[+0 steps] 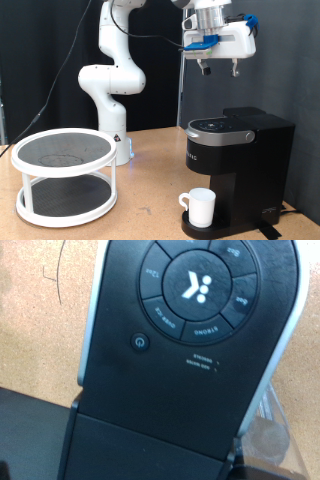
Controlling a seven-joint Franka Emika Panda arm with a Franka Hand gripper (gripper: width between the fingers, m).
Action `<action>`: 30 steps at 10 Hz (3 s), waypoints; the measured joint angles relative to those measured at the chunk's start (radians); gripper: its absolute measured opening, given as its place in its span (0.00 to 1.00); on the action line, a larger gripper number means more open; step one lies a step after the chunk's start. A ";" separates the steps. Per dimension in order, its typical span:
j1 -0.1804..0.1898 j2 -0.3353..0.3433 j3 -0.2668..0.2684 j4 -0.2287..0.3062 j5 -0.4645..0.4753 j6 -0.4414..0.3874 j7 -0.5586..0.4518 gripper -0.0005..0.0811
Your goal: Make a cup of coffee with the keurig machine
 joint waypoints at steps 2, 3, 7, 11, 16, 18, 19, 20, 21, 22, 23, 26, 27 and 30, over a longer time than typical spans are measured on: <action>0.000 0.018 0.000 0.000 -0.018 0.003 -0.007 0.91; 0.000 0.027 0.000 0.000 -0.025 -0.002 -0.015 0.91; 0.000 0.061 0.000 0.000 -0.070 -0.037 -0.028 0.37; 0.001 0.110 0.003 -0.001 -0.105 -0.054 -0.029 0.02; 0.002 0.172 0.013 -0.006 -0.164 -0.062 -0.022 0.01; 0.002 0.194 0.016 -0.011 -0.180 -0.057 -0.022 0.01; 0.002 0.202 0.017 -0.015 -0.187 -0.051 -0.022 0.01; 0.002 0.212 0.019 -0.018 -0.192 -0.043 -0.018 0.01; 0.003 0.222 0.021 -0.023 -0.199 -0.030 -0.010 0.01; 0.003 0.231 0.023 -0.028 -0.202 -0.015 -0.007 0.01; 0.003 0.242 0.024 -0.031 -0.207 -0.004 -0.004 0.01; 0.007 0.247 0.027 -0.030 -0.233 0.002 0.003 0.01; 0.007 0.247 0.030 -0.030 -0.236 0.002 0.003 0.01; 0.007 0.242 0.037 -0.034 -0.216 0.010 -0.021 0.01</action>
